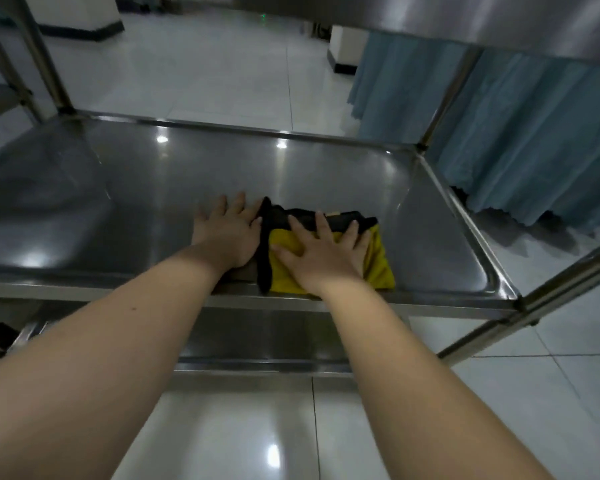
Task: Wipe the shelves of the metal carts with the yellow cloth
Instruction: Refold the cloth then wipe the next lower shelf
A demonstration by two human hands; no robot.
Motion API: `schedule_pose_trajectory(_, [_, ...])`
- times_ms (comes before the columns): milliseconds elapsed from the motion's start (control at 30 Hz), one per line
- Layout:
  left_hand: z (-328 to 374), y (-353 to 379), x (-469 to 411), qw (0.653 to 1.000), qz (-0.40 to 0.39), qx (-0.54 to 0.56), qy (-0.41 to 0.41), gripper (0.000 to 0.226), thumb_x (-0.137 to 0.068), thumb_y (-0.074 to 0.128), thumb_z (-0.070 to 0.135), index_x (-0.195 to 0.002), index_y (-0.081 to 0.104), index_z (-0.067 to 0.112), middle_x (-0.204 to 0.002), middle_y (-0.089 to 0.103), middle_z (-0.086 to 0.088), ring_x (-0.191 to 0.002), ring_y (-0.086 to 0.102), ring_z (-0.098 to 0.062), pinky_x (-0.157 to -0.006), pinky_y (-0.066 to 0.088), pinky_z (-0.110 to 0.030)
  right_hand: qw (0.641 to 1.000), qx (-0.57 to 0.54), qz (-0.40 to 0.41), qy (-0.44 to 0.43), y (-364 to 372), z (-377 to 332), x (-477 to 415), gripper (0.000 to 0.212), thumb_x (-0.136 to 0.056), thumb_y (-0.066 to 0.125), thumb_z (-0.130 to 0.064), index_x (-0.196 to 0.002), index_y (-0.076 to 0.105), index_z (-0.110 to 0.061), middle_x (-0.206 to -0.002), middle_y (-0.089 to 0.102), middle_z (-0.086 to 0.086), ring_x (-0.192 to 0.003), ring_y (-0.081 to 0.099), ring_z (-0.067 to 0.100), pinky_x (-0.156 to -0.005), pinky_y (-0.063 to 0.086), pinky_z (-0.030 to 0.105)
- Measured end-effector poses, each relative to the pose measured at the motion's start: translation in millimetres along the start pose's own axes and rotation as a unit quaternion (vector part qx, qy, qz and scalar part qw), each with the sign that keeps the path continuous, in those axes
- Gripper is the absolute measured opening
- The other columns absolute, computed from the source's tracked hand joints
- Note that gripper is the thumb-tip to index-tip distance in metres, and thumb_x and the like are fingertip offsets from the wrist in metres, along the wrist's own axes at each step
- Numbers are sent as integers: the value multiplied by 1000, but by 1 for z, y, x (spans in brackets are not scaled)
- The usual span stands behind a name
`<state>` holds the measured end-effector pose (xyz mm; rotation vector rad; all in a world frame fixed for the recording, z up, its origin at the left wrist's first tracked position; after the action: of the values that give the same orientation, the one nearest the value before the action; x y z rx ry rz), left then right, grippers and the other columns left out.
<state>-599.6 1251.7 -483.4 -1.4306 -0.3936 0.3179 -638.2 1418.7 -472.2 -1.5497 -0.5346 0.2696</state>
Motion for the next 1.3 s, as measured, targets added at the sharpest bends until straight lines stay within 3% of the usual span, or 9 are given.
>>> schedule_pose_trajectory(200, [-107, -28, -5, 995, 17, -94, 0, 50, -106, 18, 39, -155, 22, 31, -164, 12, -6, -151, 5, -33, -119, 8, -56, 1000, -15, -10, 10, -5, 24, 0, 71, -82, 13, -86, -147, -3, -61, -163, -9, -15, -147, -14, 42, -113, -13, 64])
schedule_pose_trajectory(300, [-208, -35, 4, 994, 2, -79, -75, 52, -105, 16, 45, -156, 19, 36, -165, 8, -1, -151, 1, -33, -119, 6, -57, 999, -22, -17, 47, -7, 35, -1, 70, -82, 13, -87, -145, -5, -63, -163, -10, -16, -148, -13, 41, -114, -12, 64])
schedule_pose_trajectory(400, [-254, -31, 15, 996, -31, -26, -82, 51, -103, 13, 54, -153, 8, 49, -166, 1, 8, -151, -2, -30, -116, -1, -62, 997, -13, -14, 81, -6, 23, 1, 69, -82, 12, -86, -144, -8, -64, -163, -10, -15, -148, -11, 42, -114, -10, 64])
schedule_pose_trajectory(500, [-256, -25, 19, 997, -10, -11, -74, 50, -103, 13, 54, -152, 8, 50, -165, 2, 9, -151, 1, -30, -114, 0, -66, 995, -16, 1, 103, -2, -33, 4, 71, -81, 10, -86, -145, -10, -62, -164, -11, -11, -146, -12, 47, -112, -10, 68])
schedule_pose_trajectory(700, [-263, -22, 27, 998, 5, 18, -64, 49, -104, 14, 49, -153, 7, 50, -165, 0, 9, -152, -3, -28, -115, 0, -65, 999, -8, -12, -30, 19, -235, 13, 74, -84, 12, -85, -148, -9, -56, -163, -17, -2, -140, -22, 55, -103, -16, 74])
schedule_pose_trajectory(867, [-264, -19, 29, 997, 27, 26, -67, 50, -103, 13, 50, -153, 10, 50, -165, 3, 10, -152, 0, -27, -116, -1, -63, 999, -1, 16, -33, 19, -190, -4, 70, -82, 15, -86, -146, 0, -63, -165, -4, -7, -146, -14, 47, -111, -12, 67])
schedule_pose_trajectory(1067, [-261, -14, 28, 997, 38, 19, -57, 50, -102, 12, 51, -153, 9, 48, -165, 3, 8, -152, 0, -29, -115, -1, -65, 981, -70, -19, 178, -13, -56, -43, 79, -75, 18, -92, -146, 0, -62, -165, -3, -10, -145, -9, 50, -114, -7, 65])
schedule_pose_trajectory(1167, [-259, -16, 27, 998, 30, 17, -57, 51, -103, 12, 50, -153, 6, 47, -166, 0, 7, -151, -4, -30, -115, -3, -66, 980, -67, 7, 189, -9, -109, -66, 78, -79, 18, -89, -149, 1, -58, -165, -4, -7, -143, -11, 54, -111, -11, 69])
schedule_pose_trajectory(1300, [-262, -16, 31, 997, 30, 19, -65, 57, -104, 17, 42, -157, 0, 34, -166, -6, 2, -152, -7, -27, -116, -4, -63, 1000, -15, 22, 7, 3, -267, -99, 76, -83, 16, -84, -151, 3, -53, -165, -2, -4, -143, -12, 54, -106, -14, 72])
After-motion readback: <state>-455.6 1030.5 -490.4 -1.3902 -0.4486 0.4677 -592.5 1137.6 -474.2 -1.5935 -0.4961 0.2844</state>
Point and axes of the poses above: each hand's wrist, its own x-axis away from the middle knuckle, its own y-axis out of the palm, z = x × y, the point moved 1 cm from there along -x, towards the middle knuckle
